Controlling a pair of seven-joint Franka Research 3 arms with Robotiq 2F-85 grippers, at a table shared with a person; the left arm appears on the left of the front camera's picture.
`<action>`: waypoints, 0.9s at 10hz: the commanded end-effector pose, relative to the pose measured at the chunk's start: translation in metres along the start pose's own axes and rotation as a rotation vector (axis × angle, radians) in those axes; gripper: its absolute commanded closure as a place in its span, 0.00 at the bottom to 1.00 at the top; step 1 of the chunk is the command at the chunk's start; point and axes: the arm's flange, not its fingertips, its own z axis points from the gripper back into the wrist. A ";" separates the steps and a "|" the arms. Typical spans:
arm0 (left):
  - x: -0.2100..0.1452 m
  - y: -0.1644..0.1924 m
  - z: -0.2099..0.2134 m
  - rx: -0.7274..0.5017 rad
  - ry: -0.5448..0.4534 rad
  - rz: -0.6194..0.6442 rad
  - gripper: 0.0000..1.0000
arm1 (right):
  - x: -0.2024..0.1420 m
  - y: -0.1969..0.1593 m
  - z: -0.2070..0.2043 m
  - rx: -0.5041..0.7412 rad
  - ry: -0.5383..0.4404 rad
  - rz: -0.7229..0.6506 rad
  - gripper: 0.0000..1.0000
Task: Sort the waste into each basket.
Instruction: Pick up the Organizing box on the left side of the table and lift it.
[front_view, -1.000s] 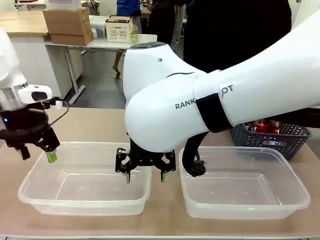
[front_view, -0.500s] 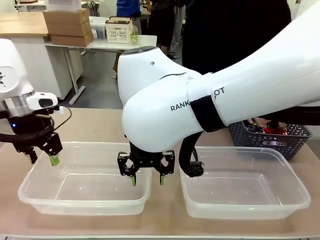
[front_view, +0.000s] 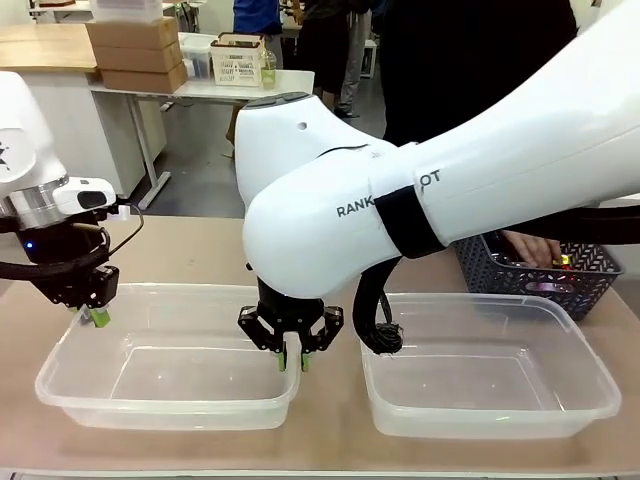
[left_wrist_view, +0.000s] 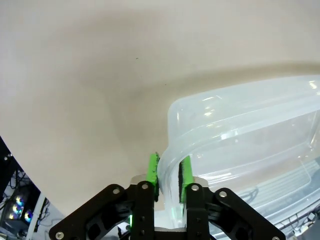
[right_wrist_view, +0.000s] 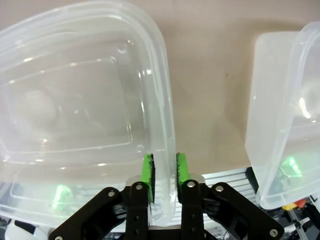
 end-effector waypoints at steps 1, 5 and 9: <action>-0.072 -0.011 -0.047 0.007 -0.005 0.010 1.00 | -0.001 0.006 -0.004 -0.012 -0.040 -0.035 1.00; -0.074 -0.015 -0.007 0.021 -0.059 0.043 1.00 | -0.002 -0.009 0.007 0.002 -0.022 0.011 1.00; -0.064 -0.027 0.079 0.063 -0.132 0.193 1.00 | 0.002 -0.054 0.081 -0.015 0.053 0.147 1.00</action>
